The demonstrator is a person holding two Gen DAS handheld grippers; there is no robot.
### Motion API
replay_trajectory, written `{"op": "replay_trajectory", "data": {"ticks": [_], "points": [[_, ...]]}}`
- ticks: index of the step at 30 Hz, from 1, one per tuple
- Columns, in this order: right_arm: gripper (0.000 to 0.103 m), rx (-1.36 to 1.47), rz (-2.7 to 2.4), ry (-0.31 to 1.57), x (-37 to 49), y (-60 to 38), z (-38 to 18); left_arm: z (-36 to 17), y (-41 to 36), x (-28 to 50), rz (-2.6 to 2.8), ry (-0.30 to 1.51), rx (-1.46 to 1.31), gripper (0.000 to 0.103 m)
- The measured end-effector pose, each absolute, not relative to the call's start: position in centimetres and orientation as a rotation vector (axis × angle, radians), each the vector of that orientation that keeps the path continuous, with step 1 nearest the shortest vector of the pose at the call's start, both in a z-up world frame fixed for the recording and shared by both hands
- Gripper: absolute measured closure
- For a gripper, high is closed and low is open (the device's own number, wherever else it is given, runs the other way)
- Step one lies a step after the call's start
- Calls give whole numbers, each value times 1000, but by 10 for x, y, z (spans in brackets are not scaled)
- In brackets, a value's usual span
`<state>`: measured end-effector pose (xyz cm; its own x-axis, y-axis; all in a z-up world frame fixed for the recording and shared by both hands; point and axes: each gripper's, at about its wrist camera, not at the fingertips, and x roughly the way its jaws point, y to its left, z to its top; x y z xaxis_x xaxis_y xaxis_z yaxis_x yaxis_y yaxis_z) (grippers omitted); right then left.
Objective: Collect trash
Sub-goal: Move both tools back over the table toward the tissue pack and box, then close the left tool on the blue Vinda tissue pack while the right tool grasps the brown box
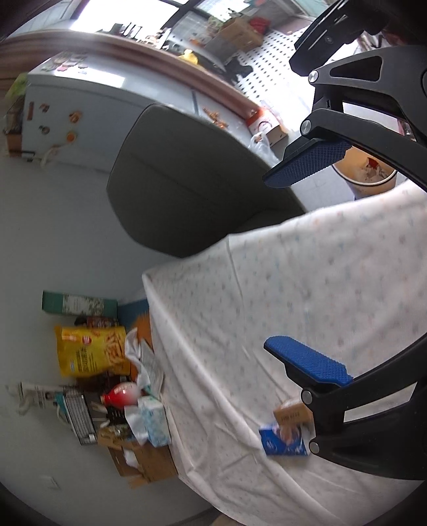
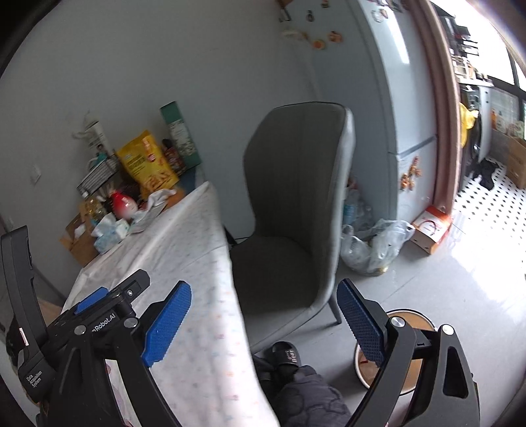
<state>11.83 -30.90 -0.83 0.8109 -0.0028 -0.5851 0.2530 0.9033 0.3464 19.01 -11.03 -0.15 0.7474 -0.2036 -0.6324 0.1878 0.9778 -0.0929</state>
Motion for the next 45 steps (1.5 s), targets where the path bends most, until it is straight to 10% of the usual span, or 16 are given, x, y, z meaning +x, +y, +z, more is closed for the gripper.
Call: {"op": "replay_trajectory", "data": {"ticks": [25, 45], "points": [[16, 252, 117, 705, 177, -138, -3, -20, 83, 191, 56, 680, -237, 12], [46, 183, 260, 846, 228, -60, -45, -58, 144, 215, 176, 765, -246, 12]]}}
